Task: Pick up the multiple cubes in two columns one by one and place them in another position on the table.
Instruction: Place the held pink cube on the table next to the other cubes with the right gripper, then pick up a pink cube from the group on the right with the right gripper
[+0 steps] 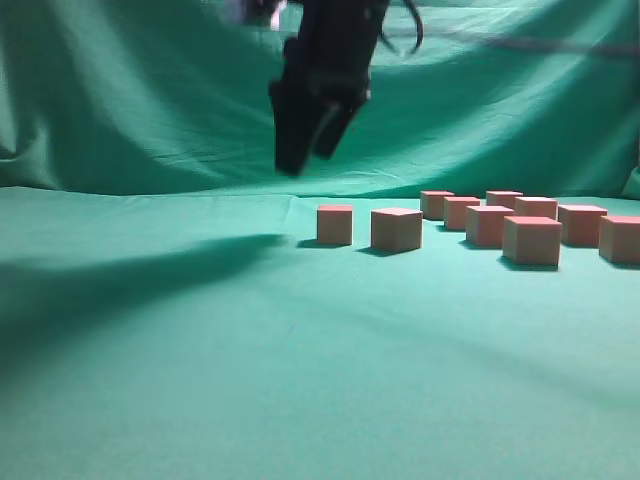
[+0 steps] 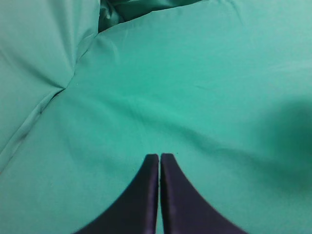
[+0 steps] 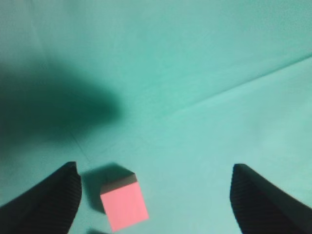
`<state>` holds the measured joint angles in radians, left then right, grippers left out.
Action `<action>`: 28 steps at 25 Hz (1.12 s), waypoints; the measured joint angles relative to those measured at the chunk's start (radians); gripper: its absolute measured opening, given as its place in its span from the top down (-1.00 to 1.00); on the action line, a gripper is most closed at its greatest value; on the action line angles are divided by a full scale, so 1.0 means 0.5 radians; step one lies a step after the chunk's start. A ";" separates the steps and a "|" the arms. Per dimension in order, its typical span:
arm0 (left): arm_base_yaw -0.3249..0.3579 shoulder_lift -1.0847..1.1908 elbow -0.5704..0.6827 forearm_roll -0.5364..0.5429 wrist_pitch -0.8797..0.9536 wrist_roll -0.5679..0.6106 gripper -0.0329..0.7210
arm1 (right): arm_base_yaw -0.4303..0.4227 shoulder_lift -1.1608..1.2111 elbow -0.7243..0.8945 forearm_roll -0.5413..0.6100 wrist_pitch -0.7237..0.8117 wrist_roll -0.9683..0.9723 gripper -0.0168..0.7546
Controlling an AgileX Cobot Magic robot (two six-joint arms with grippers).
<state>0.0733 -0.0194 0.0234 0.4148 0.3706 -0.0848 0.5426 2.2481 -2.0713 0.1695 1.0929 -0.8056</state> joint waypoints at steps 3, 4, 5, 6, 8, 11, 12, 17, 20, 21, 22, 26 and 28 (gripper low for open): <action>0.000 0.000 0.000 0.000 0.000 0.000 0.91 | 0.000 -0.136 -0.096 -0.004 0.123 0.172 -0.53; 0.000 0.000 0.000 0.000 0.000 0.000 0.91 | 0.000 -0.193 -0.111 -0.008 0.182 0.226 -0.53; 0.000 0.000 0.000 0.000 0.000 0.000 0.91 | 0.000 -0.250 -0.122 -0.013 0.230 0.275 -0.53; 0.000 0.000 0.000 0.000 0.000 0.000 0.91 | 0.000 -0.300 -0.122 -0.027 0.268 0.339 -0.53; 0.000 0.000 0.000 0.000 0.000 0.000 0.91 | 0.000 -0.423 -0.123 -0.086 0.300 0.493 -0.53; 0.000 0.000 0.000 0.000 0.000 0.000 0.91 | 0.000 -0.606 -0.123 -0.267 0.327 0.822 -0.53; 0.000 0.000 0.000 0.000 0.000 0.000 0.91 | 0.000 -0.672 -0.123 -0.325 0.327 0.931 -0.53; 0.000 0.000 0.000 0.000 0.000 0.000 0.91 | -0.015 -1.074 0.065 -0.540 0.331 1.376 -0.53; 0.000 0.000 0.000 0.000 0.000 0.000 0.91 | -0.084 -1.350 0.350 -0.527 0.335 1.536 -0.53; 0.000 0.000 0.000 0.000 0.000 0.000 0.91 | -0.113 -1.417 0.468 -0.525 0.339 1.580 -0.53; 0.000 0.000 0.000 0.000 0.000 0.000 0.91 | -0.148 -1.490 0.591 -0.522 0.339 1.609 -0.53; 0.000 0.000 0.000 0.000 0.000 0.000 0.91 | -0.269 -1.699 1.056 -0.510 0.340 1.667 -0.53; 0.000 0.000 0.000 0.000 0.000 0.000 0.91 | -0.311 -1.762 1.272 -0.510 0.335 1.704 -0.53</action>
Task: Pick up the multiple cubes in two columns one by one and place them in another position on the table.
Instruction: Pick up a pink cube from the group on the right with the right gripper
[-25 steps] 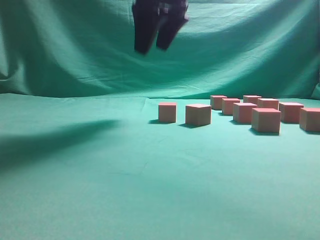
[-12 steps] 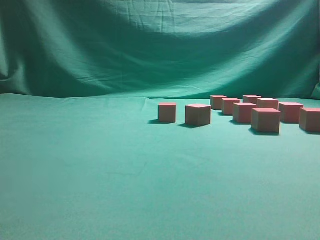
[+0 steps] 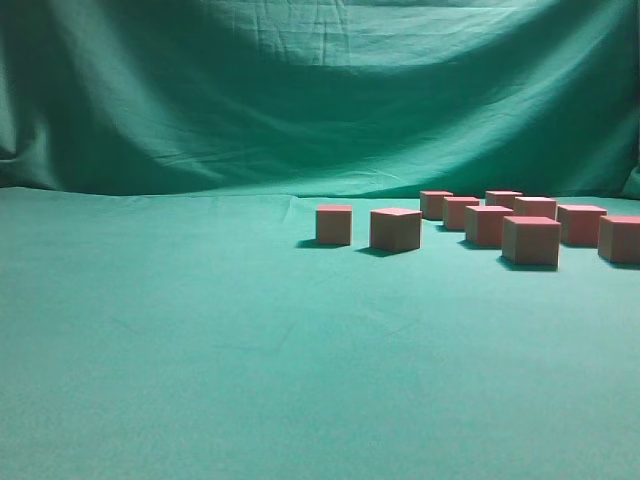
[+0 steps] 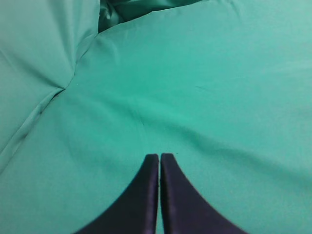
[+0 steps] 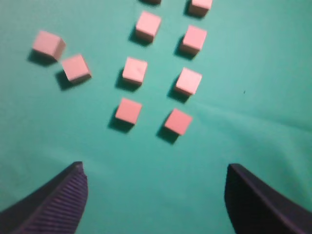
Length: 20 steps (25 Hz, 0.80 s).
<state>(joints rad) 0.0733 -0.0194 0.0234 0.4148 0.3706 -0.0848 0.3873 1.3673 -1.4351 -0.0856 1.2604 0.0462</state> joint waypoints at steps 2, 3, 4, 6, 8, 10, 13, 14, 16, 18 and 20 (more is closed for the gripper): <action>0.000 0.000 0.000 0.000 0.000 0.000 0.91 | -0.019 -0.033 0.225 0.000 -0.053 0.046 -0.53; 0.000 0.000 0.000 0.000 0.000 0.000 0.91 | -0.023 -0.038 0.311 0.002 -0.102 0.059 -0.53; 0.000 0.000 0.000 0.000 0.000 0.000 0.91 | -0.023 -0.041 0.409 0.015 -0.160 0.074 -0.53; 0.000 0.000 0.000 0.000 0.000 0.000 0.91 | -0.027 -0.041 0.590 0.052 -0.305 0.092 -0.53; 0.000 0.000 0.000 0.000 0.000 0.000 0.91 | -0.027 -0.041 0.721 0.086 -0.491 0.110 -0.53; 0.000 0.000 0.000 0.000 0.000 0.000 0.91 | -0.027 -0.036 0.805 0.104 -0.656 0.159 -0.53; 0.000 0.000 0.000 0.000 0.000 0.000 0.91 | -0.036 0.041 0.829 0.108 -0.831 0.237 -0.53; 0.000 0.000 0.000 0.000 0.000 0.000 0.91 | -0.036 0.074 0.829 0.108 -0.882 0.267 -0.53; 0.000 0.000 0.000 0.000 0.000 0.000 0.91 | -0.036 0.169 0.830 0.121 -0.964 0.300 -0.53; 0.000 0.000 0.000 0.000 0.000 0.000 0.91 | -0.036 0.265 0.830 0.154 -1.048 0.311 -0.53; 0.000 0.000 0.000 0.000 0.000 0.000 0.91 | -0.036 0.369 0.826 0.167 -1.093 0.312 -0.53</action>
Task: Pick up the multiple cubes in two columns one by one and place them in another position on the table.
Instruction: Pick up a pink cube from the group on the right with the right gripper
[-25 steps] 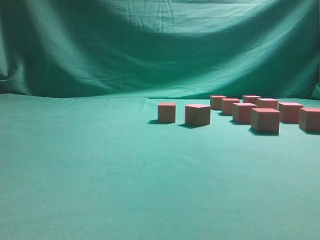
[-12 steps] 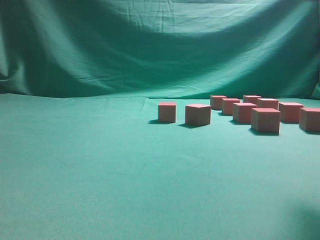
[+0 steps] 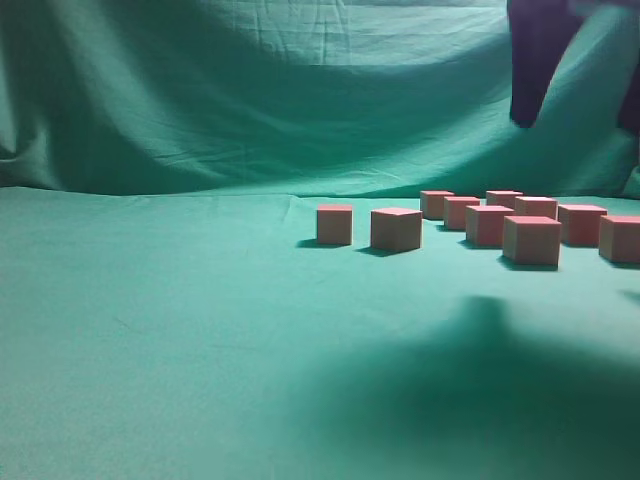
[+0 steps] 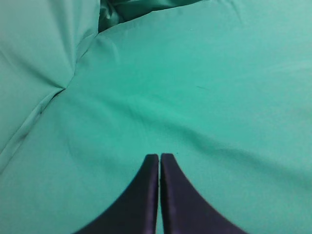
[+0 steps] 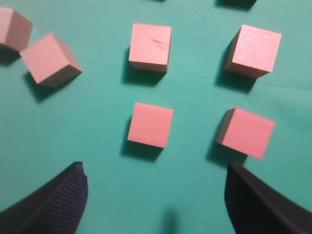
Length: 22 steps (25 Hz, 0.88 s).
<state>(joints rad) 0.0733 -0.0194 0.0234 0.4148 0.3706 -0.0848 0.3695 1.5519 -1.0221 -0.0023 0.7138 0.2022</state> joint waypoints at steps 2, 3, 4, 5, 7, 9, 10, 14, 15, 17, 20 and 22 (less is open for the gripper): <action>0.000 0.000 0.000 0.000 0.000 0.000 0.91 | 0.000 0.098 -0.040 0.004 -0.013 0.003 -0.53; 0.000 0.000 0.000 0.000 0.000 0.000 0.91 | 0.000 0.148 -0.076 0.004 -0.018 0.003 -0.53; 0.000 0.000 0.000 0.000 0.000 0.000 0.91 | 0.000 0.196 -0.111 0.004 -0.027 0.003 -0.53; 0.000 0.000 0.000 0.000 0.000 0.000 0.91 | 0.000 0.232 -0.155 0.004 -0.032 0.003 -0.53; 0.000 0.000 0.000 0.000 0.000 0.000 0.91 | 0.000 0.312 -0.232 0.004 -0.048 0.003 -0.40; 0.000 0.000 0.000 0.000 0.000 0.000 0.91 | 0.000 0.373 -0.271 0.004 -0.052 0.003 -0.39; 0.000 0.000 0.000 0.000 0.000 0.000 0.91 | 0.000 0.400 -0.285 0.004 -0.053 0.003 -0.39; 0.000 0.000 0.000 0.000 0.000 0.000 0.91 | 0.000 0.494 -0.296 0.004 -0.056 0.003 -0.39; 0.000 0.000 0.000 0.000 0.000 0.000 0.91 | 0.000 0.518 -0.296 0.004 -0.056 0.003 -0.39; 0.000 0.000 0.000 0.000 0.000 0.000 0.91 | 0.000 0.557 -0.301 0.004 -0.064 0.003 -0.39; 0.000 0.000 0.000 0.000 0.000 0.000 0.91 | 0.000 0.599 -0.301 0.007 -0.081 0.003 -0.39; 0.000 0.000 0.000 0.000 0.000 0.000 0.91 | 0.000 0.622 -0.301 0.007 -0.090 0.003 -0.26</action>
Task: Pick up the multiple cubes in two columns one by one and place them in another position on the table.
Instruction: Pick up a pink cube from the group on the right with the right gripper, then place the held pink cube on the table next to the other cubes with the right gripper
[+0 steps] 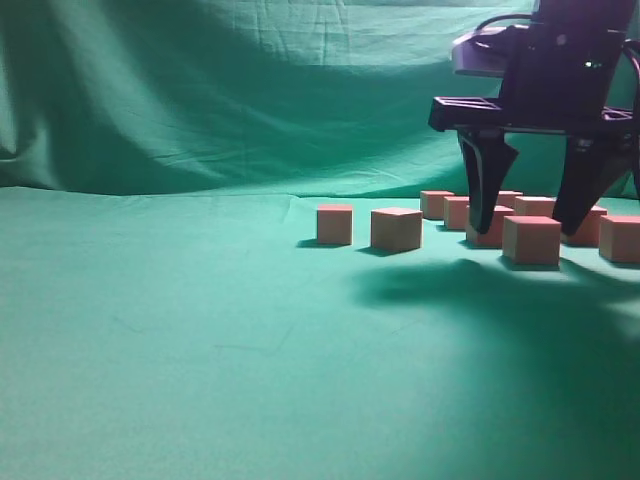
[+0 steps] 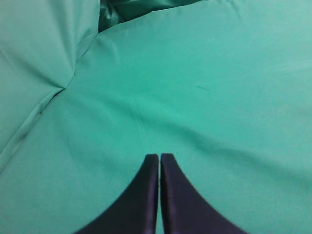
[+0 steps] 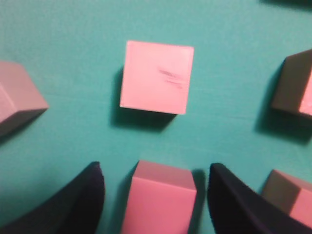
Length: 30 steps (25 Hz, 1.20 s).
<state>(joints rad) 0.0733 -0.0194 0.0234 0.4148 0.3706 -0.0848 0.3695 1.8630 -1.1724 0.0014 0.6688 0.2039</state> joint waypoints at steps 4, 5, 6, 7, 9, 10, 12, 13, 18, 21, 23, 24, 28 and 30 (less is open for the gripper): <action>0.000 0.000 0.000 0.000 0.000 0.000 0.91 | 0.000 0.014 0.000 0.000 -0.008 0.000 0.19; 0.000 0.000 0.000 0.000 0.000 0.000 0.91 | 0.000 0.014 0.000 0.000 -0.008 0.000 0.30; 0.000 0.000 0.000 0.000 0.000 0.000 0.91 | 0.000 0.014 -0.001 0.000 -0.008 0.000 0.32; 0.000 0.000 0.000 0.000 0.000 0.000 0.91 | 0.000 0.014 -0.004 0.000 -0.008 0.000 0.29; 0.000 0.000 0.000 0.000 0.000 0.000 0.91 | 0.000 0.014 -0.014 0.000 0.009 0.000 0.29; 0.000 0.000 0.000 0.000 0.000 0.000 0.91 | 0.000 0.014 -0.035 0.000 0.047 0.000 0.29; 0.000 0.000 0.000 0.000 0.000 0.000 0.91 | 0.000 0.014 -0.102 0.018 0.172 -0.051 0.29; 0.000 0.000 0.000 0.000 0.000 0.000 0.91 | 0.004 0.009 -0.154 0.028 0.227 -0.091 0.29; 0.000 0.000 0.000 0.000 0.000 0.000 0.91 | 0.132 -0.048 -0.556 0.049 0.542 -0.215 0.29; 0.000 0.000 0.000 0.000 0.000 0.000 0.91 | 0.261 -0.042 -0.868 0.056 0.653 -0.230 0.29; 0.000 0.000 0.000 0.000 0.000 0.000 0.91 | 0.353 -0.001 -1.050 0.056 0.727 -0.233 0.29; 0.000 0.000 0.000 0.000 0.000 0.000 0.91 | 0.403 0.039 -1.145 0.056 0.759 -0.233 0.29; 0.000 0.000 0.000 0.000 0.000 0.000 0.91 | 0.549 0.282 -1.447 0.064 0.890 -0.201 0.29; 0.000 0.000 0.000 0.000 0.000 0.000 0.91 | 0.583 0.415 -1.559 0.064 0.926 -0.138 0.29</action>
<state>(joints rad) 0.0733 -0.0194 0.0234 0.4148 0.3706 -0.0848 0.6609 2.0703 -1.9518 0.0335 1.1316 0.1347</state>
